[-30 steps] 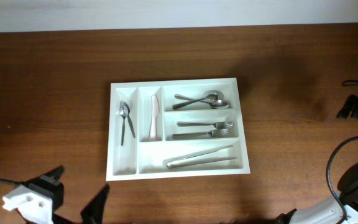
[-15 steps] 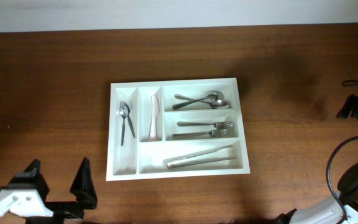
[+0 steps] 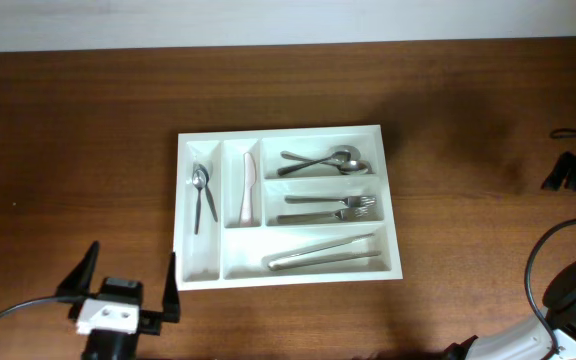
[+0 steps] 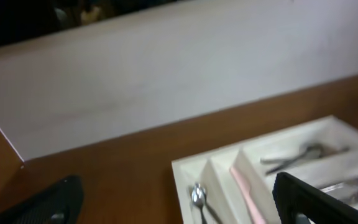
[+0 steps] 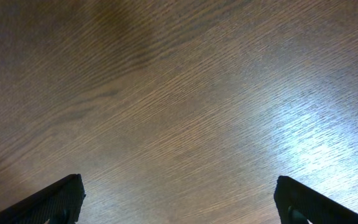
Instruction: Pack container
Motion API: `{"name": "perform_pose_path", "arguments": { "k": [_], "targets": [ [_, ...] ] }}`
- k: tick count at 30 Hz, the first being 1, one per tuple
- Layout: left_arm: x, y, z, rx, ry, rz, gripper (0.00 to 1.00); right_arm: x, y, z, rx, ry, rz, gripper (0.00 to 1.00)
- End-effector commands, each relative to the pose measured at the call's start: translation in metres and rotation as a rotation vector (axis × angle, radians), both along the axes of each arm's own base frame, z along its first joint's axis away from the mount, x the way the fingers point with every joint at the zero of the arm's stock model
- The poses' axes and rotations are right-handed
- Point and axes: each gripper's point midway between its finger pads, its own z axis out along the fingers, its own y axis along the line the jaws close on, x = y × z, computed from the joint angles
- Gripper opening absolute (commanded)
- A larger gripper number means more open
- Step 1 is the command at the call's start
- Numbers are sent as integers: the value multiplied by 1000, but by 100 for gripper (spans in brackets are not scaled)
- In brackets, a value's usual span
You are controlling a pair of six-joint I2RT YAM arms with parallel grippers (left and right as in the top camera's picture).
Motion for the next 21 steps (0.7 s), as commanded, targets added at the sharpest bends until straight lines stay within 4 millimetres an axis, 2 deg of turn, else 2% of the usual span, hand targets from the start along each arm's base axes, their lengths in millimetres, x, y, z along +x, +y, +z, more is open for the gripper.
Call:
{"name": "perform_pose_path", "arguments": {
  "k": [1, 7, 16, 21],
  "targets": [
    [3, -1, -9, 68, -23, -12, 99, -1, -1, -2, 3, 4, -11, 99],
    [11, 2, -19, 114, -70, 9, 99, -1, -1, -2, 3, 4, -11, 99],
    [37, 2, -32, 113, -152, 14, 99, -1, -1, -2, 3, 4, -11, 99],
    [52, 2, -55, 63, -162, 14, 99, -1, -1, -2, 3, 4, -11, 99]
  ]
}}
